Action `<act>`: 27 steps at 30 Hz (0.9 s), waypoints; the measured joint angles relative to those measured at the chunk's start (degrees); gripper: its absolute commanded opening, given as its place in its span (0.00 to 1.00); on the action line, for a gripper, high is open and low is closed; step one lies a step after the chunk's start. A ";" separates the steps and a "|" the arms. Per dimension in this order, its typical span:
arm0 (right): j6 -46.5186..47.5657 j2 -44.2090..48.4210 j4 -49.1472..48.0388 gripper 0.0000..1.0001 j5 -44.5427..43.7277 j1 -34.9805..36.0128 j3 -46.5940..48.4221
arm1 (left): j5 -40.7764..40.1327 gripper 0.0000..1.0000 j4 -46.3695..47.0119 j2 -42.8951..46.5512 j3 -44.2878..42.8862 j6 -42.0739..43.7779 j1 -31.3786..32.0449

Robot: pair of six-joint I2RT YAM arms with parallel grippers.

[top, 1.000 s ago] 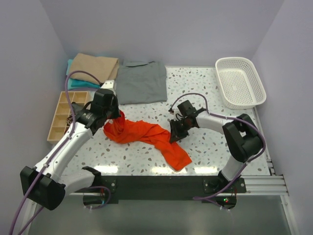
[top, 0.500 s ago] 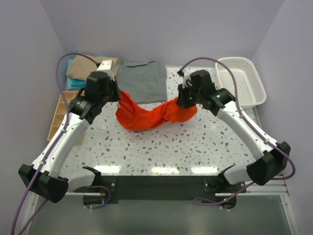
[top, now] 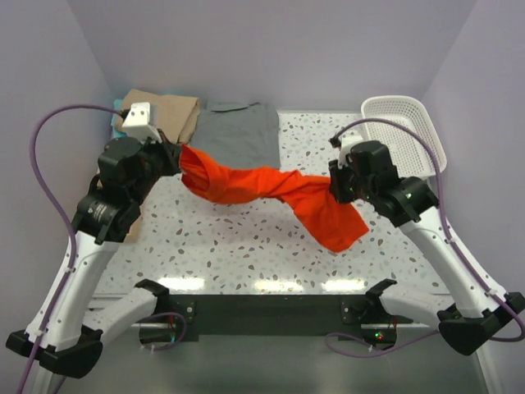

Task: Fold and stack the t-shirts
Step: Flatten the tshirt out

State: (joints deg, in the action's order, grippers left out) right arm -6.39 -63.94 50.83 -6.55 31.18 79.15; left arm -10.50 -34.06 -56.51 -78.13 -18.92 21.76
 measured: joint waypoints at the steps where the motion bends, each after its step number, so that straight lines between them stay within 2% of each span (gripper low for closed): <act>1: -0.48 0.96 0.59 0.25 0.11 0.00 -3.10 | -0.13 0.00 -0.26 1.64 2.91 -0.63 0.00; 4: -2.14 3.10 2.32 0.12 0.79 0.00 -11.63 | 0.17 0.00 -1.55 5.57 11.50 -2.67 0.00; 5: -3.21 4.20 2.82 0.03 1.27 0.00 -14.86 | 0.57 0.00 -1.95 6.71 14.51 -3.34 0.00; 7: -4.42 6.56 3.63 0.01 1.14 0.00 -17.88 | 1.33 0.00 -3.23 6.84 17.66 -4.35 0.00; 9: -5.44 9.40 4.00 0.03 0.07 0.00 -18.23 | 1.73 0.00 -3.93 5.77 18.34 -4.57 0.00; 12: -5.44 10.58 3.67 0.28 -1.38 -0.02 -14.60 | 3.19 0.00 -3.23 2.27 15.30 -4.50 0.00; 15: -4.94 6.99 1.86 0.40 -1.27 0.00 -8.85 | 6.03 0.00 -1.60 -4.11 8.07 -4.39 0.00; 18: -4.90 3.28 -2.01 0.43 -0.98 0.00 -8.41 | 11.19 0.00 -0.74 -11.39 -2.97 -4.04 -0.07; 20: -4.92 1.22 -3.63 0.44 -1.01 0.00 -10.54 | 16.06 0.00 -1.75 -18.47 -15.17 -4.00 -0.15; 24: -5.20 -1.40 -4.15 0.46 -2.97 0.00 -14.51 | 34.42 0.00 4.44 -35.63 -45.00 -6.12 -0.39; 26: -5.33 -1.81 -4.17 0.46 -4.57 0.00 -15.06 | 41.97 0.00 9.31 -38.71 -49.72 -8.41 -0.39; 27: -5.40 -1.81 -4.37 0.46 -5.09 0.00 -15.23 | 45.16 0.00 11.85 -38.64 -48.83 -9.18 -0.42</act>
State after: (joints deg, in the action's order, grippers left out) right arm -11.79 -65.76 46.46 -11.64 31.18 63.92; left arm 34.65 -22.22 -95.15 -126.96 -28.10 21.34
